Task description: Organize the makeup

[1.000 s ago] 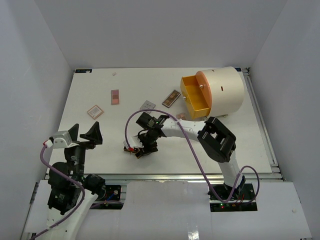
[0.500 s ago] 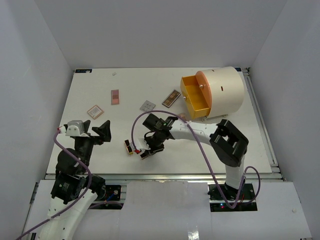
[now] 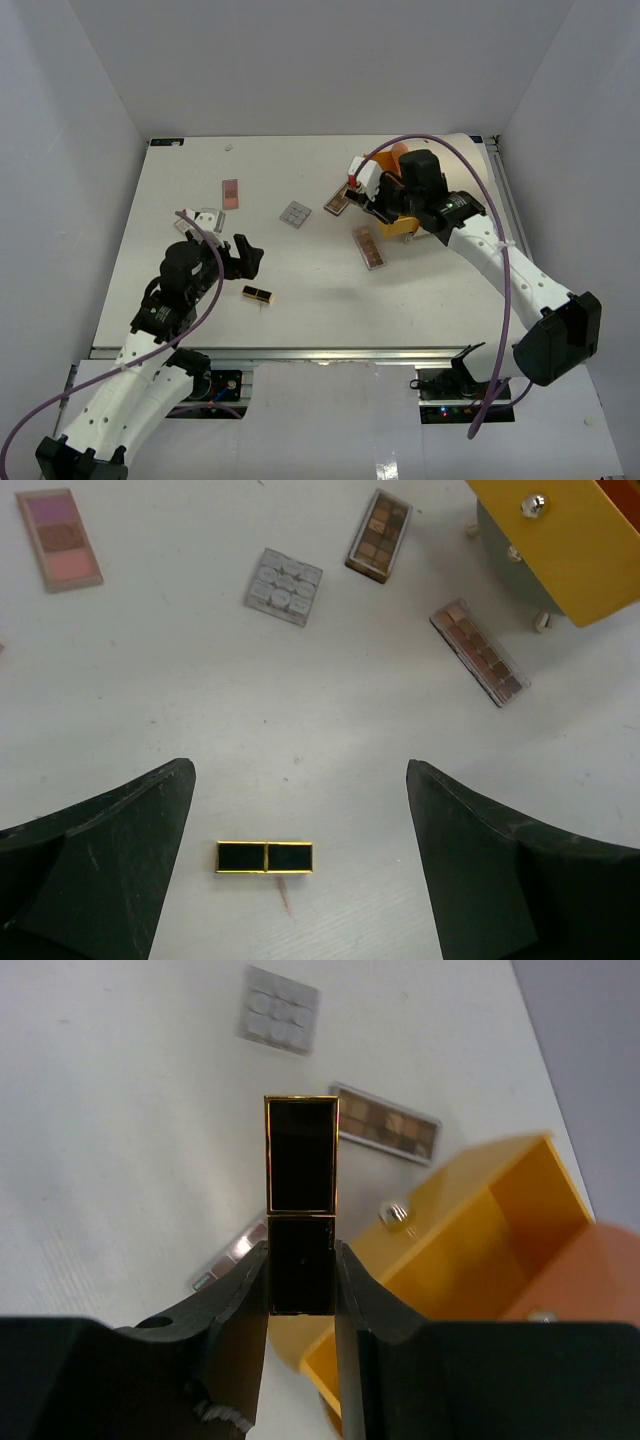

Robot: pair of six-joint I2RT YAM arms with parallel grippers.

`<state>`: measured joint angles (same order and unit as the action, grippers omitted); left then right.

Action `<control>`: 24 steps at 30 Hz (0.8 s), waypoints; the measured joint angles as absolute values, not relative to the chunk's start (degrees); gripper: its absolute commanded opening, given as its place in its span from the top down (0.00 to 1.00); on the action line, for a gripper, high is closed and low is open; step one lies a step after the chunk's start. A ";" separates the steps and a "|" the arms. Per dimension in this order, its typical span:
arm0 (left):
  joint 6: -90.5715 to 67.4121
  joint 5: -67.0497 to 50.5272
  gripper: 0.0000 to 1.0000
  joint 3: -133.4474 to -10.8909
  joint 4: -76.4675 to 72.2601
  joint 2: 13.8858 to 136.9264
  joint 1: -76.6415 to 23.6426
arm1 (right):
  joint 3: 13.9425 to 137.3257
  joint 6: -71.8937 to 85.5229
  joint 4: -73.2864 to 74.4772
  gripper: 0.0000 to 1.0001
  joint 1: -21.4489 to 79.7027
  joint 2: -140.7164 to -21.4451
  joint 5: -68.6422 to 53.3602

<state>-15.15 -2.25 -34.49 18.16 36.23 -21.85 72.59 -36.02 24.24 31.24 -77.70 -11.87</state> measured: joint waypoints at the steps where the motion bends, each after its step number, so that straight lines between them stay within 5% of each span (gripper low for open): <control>1: -15.85 -3.16 0.03 -34.83 18.15 37.29 -21.85 | 71.42 -34.28 23.14 0.87 31.00 -76.72 -9.40; 8: -20.42 -6.84 0.02 -35.62 19.03 40.50 -21.85 | 67.53 -23.73 17.75 0.87 30.10 -75.55 6.04; 15: -26.38 -6.75 0.02 -35.62 22.79 41.13 -21.85 | 67.53 -19.23 15.06 0.53 28.80 -78.70 15.20; 19: -31.14 -6.44 0.02 -35.62 25.65 43.25 -21.85 | 67.53 -18.30 14.73 0.26 28.56 -79.36 15.57; 24: -37.48 -6.35 0.02 -35.20 29.47 46.06 -21.85 | 67.53 -17.93 14.92 0.18 28.64 -79.26 13.09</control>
